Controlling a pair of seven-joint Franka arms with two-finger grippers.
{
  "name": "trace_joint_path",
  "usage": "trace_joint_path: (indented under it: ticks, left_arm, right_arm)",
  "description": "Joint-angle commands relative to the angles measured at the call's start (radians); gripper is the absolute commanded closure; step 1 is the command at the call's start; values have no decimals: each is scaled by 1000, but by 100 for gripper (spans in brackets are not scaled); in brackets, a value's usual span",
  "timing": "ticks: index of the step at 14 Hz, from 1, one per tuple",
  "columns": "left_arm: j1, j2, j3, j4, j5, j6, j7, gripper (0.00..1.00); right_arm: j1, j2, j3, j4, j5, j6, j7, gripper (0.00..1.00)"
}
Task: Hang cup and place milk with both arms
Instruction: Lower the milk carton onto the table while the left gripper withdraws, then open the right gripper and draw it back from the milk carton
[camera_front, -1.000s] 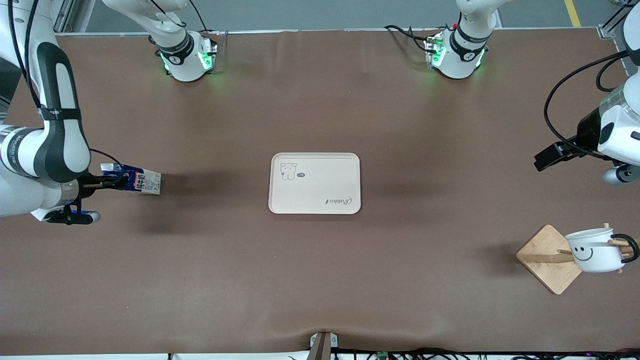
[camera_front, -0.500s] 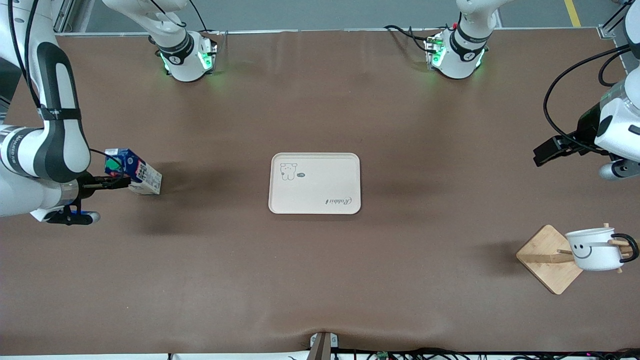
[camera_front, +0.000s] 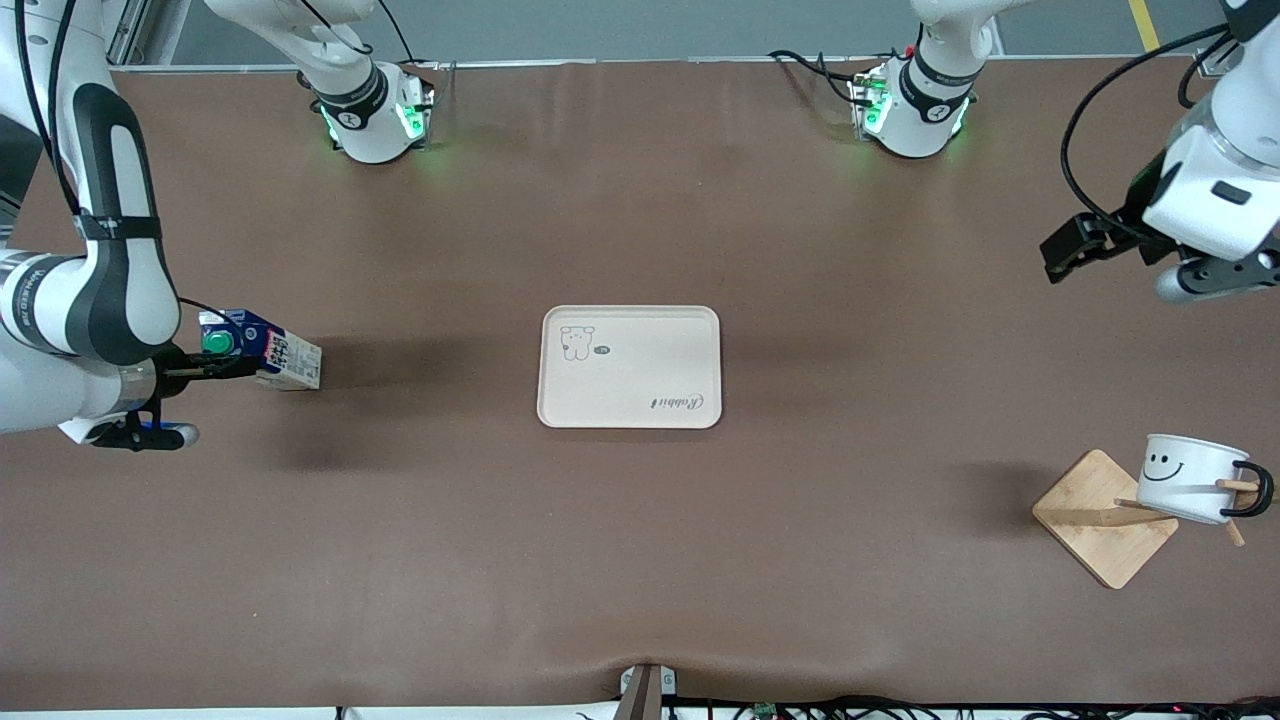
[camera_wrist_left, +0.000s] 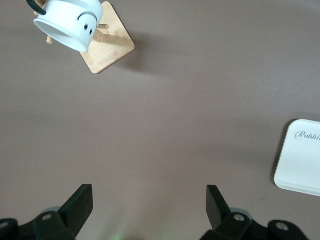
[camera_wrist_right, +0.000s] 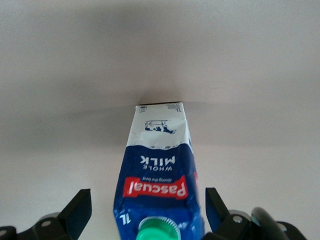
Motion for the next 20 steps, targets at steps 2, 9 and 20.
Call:
trace_joint_path:
  ticks: [2, 9, 20]
  left_arm:
    - [-185, -49, 209, -7, -24, -36, 106, 0]
    - [-332, -81, 384, -13, -67, -41, 178, 0]
    - [-322, -109, 381, -61, -68, -25, 178, 0]
  right_arm:
    - [-22, -19, 21, 1, -9, 1, -5, 0]
    - [-11, 22, 36, 231, 55, 22, -74, 0]
    - [44, -192, 36, 301, 56, -93, -65, 0]
